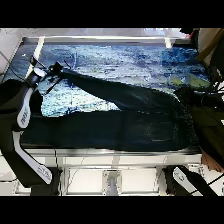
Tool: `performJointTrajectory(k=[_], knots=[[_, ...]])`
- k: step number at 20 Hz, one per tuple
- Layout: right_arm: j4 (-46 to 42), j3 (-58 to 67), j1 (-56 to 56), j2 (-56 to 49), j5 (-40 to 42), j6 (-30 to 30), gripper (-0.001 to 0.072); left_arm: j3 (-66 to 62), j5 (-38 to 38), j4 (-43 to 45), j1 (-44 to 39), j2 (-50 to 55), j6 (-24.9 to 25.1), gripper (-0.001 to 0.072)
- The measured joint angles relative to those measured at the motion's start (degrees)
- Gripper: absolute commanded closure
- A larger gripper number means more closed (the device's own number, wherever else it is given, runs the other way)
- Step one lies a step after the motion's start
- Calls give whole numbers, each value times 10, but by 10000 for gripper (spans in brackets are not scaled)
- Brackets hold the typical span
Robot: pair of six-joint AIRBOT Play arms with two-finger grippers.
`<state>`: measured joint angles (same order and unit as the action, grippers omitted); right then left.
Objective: Fold the clothes and pants, and hang the long-sleeved shirts on hangers.
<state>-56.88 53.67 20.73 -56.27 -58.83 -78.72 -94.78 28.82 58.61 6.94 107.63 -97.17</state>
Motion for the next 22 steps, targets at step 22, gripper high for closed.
performJointTrajectory(k=[22], knots=[[-123, 0, 0, 159, -175, -13, 222, 285, 64, 401, 13, -332, -9, 695]])
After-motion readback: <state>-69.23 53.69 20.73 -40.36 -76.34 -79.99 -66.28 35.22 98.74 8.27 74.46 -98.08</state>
